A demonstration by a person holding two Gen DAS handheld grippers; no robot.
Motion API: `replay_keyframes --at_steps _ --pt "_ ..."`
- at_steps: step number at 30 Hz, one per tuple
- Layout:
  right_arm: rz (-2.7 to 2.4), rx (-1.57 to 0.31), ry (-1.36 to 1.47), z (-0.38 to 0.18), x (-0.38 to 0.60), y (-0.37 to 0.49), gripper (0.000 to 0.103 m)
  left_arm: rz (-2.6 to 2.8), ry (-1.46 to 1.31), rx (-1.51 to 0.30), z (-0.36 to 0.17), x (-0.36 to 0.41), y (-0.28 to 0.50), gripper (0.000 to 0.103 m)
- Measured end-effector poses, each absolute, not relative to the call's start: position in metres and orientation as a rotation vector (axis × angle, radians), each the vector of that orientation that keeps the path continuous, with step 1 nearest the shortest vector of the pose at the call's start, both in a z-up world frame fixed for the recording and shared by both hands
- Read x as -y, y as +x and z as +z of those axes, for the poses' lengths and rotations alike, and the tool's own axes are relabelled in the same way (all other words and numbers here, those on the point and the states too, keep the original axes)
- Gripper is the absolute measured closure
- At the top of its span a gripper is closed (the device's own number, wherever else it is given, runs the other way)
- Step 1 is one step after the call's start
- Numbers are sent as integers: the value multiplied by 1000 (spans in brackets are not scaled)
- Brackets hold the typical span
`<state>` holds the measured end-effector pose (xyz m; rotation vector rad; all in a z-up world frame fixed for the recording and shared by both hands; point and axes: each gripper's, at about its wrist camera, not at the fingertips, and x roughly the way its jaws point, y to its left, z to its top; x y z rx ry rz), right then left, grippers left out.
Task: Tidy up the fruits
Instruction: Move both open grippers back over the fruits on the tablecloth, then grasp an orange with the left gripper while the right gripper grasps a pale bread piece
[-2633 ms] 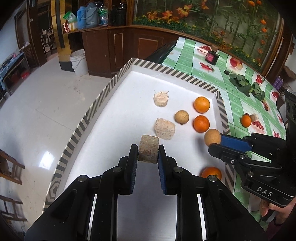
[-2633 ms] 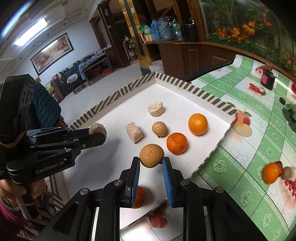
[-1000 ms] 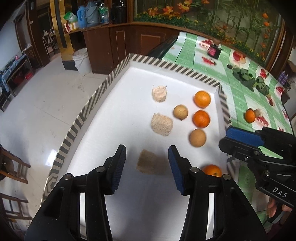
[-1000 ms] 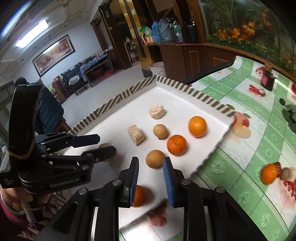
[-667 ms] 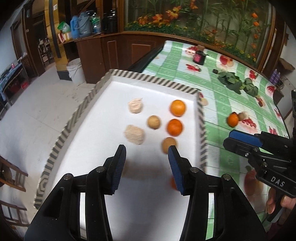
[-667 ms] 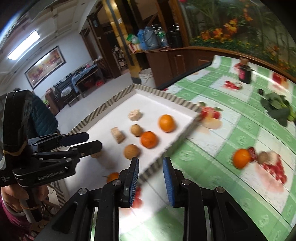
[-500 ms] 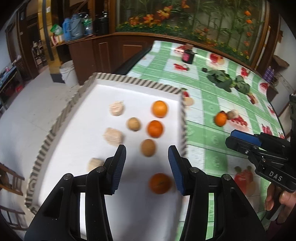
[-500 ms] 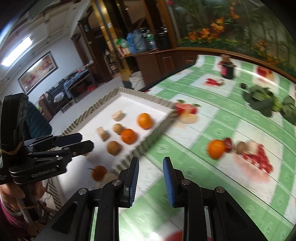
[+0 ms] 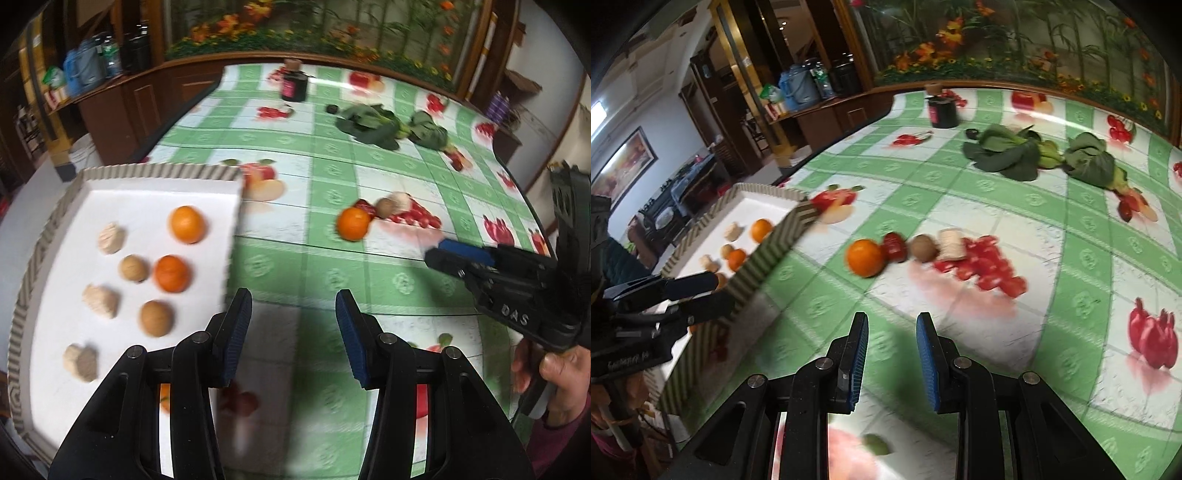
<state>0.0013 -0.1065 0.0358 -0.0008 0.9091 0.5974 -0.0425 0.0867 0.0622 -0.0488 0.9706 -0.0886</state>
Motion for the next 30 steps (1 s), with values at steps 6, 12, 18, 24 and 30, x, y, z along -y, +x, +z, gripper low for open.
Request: replay_keyframes --at_steps 6,12,18,24,30 --pt "547 -909 3 33 120 28 77 -130 -26 -1003 55 -63 -20 56" --pt "562 -926 -18 28 110 54 77 -136 -14 -1032 46 -51 3 56" --pt "582 -933 -22 19 102 76 77 -131 9 -1043 40 -44 23 56" --pt "636 -943 47 11 107 85 77 -132 24 -1065 29 -35 43 56" --pt "659 -922 45 14 109 85 86 -144 9 -1060 23 -30 53 56"
